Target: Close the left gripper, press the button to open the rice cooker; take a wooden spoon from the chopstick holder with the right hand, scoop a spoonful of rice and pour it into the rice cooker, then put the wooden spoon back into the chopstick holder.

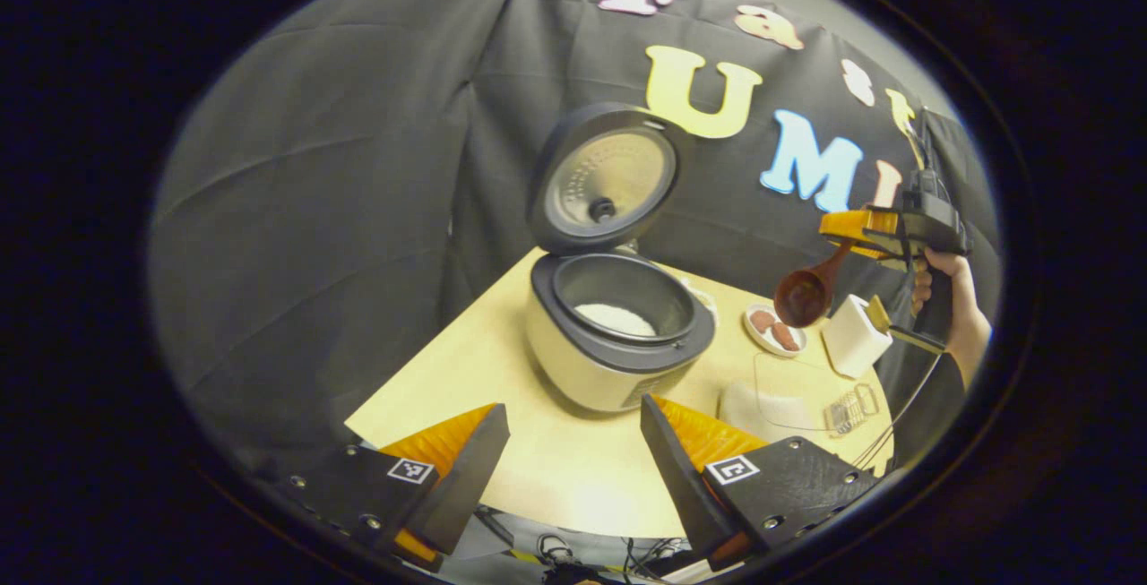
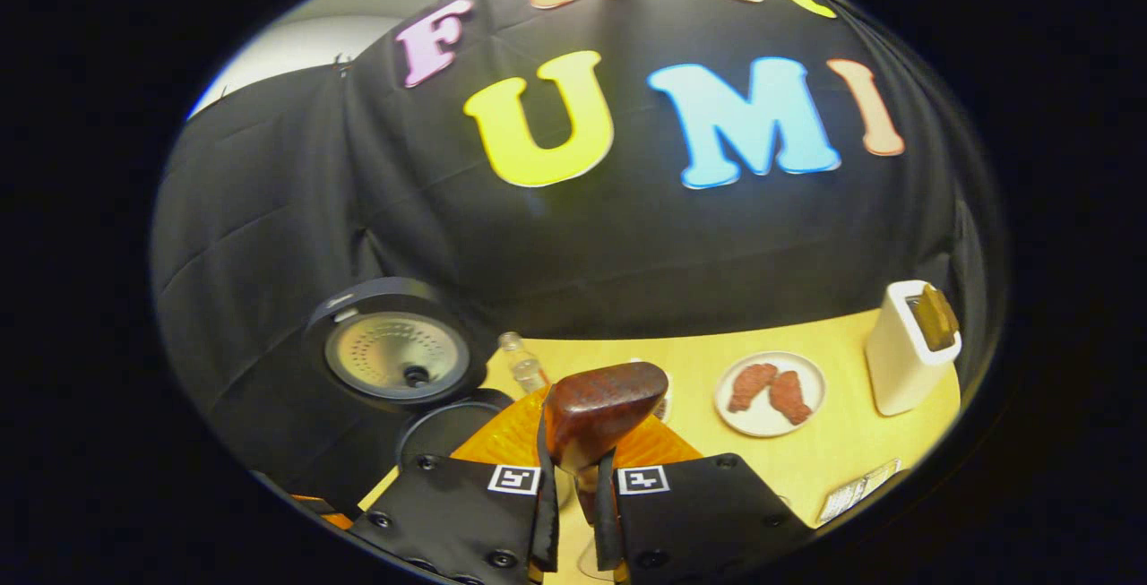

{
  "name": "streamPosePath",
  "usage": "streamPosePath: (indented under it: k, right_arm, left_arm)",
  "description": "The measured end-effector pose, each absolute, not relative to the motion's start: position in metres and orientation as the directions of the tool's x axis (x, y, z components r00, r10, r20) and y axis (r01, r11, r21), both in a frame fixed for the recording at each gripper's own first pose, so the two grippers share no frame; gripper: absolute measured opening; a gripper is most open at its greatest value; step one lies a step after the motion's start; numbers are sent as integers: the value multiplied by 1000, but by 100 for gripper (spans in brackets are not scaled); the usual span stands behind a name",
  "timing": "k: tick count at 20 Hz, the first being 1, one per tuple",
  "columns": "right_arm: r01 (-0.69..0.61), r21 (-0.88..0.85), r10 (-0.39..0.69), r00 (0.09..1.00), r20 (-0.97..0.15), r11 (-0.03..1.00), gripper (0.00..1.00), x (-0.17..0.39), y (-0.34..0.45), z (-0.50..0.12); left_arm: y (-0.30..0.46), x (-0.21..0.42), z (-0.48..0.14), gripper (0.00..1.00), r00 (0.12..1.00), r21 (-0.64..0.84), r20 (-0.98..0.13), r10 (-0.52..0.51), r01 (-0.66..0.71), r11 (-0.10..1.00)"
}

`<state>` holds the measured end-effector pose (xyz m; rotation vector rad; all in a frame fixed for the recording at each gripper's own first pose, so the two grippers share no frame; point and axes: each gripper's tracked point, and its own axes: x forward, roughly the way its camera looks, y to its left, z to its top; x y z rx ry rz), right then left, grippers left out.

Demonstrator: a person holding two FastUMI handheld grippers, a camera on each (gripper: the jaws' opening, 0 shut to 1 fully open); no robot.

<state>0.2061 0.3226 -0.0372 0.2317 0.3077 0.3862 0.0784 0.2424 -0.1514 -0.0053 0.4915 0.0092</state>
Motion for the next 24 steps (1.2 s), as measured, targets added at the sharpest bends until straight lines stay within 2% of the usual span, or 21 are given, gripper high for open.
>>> streamPosePath:
  k: [6, 13, 22, 24]
  right_arm:
    - [-130, 379, 250, 925, -286, 916, 18, 198, 192, -56]
    - [4, 447, 154, 937, -315, 894, 18, 183, 85, -79]
    - [71, 492, 135, 919, -371, 868, 17, 181, 9, -127]
    - [74, 498, 152, 905, -398, 864, 18, 182, 1, -142]
  left_arm:
    - [164, 88, -155, 94, 868, -12, -489, -81, 86, 996]
    - [100, 96, -147, 94, 885, 60, -463, -52, 90, 994]
    - [39, 78, -150, 94, 888, 97, -460, -5, 56, 994]
    - [28, 70, -151, 92, 889, 104, -457, 17, 34, 994]
